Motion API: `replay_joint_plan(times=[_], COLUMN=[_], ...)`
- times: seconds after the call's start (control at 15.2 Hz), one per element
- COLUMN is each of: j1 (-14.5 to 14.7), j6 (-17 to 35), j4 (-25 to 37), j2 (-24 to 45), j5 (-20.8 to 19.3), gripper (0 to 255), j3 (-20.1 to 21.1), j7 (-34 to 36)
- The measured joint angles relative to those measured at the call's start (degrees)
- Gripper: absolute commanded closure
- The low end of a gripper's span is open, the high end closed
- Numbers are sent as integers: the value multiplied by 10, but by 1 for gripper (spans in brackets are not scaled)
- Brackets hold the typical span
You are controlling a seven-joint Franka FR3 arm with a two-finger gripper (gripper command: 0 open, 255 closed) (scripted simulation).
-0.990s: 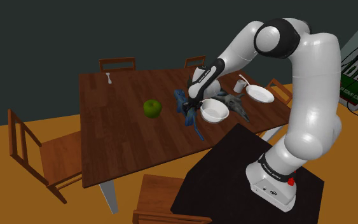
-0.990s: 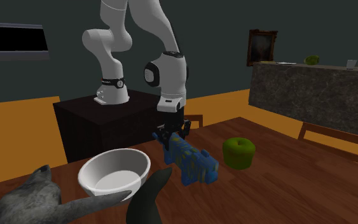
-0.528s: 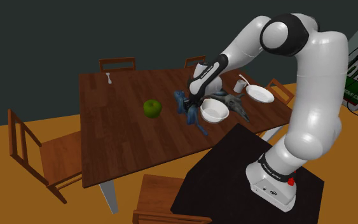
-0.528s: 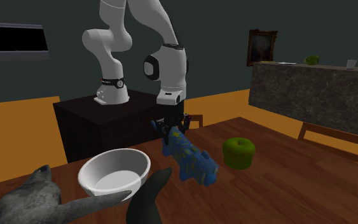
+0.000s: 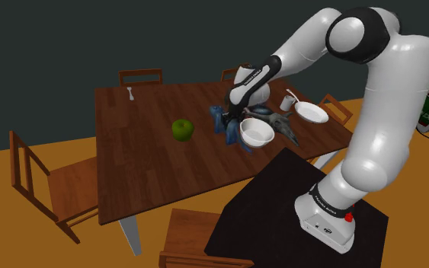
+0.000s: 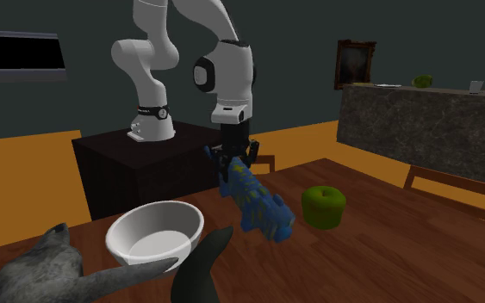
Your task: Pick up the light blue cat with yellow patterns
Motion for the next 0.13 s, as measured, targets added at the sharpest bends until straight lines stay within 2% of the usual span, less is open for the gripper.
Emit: replay_joint_plan(times=[0.13], j1=[1], j6=[-9], j4=[-1], j2=[-10], j5=[-1], gripper=[255], j3=[-1], j7=[1])
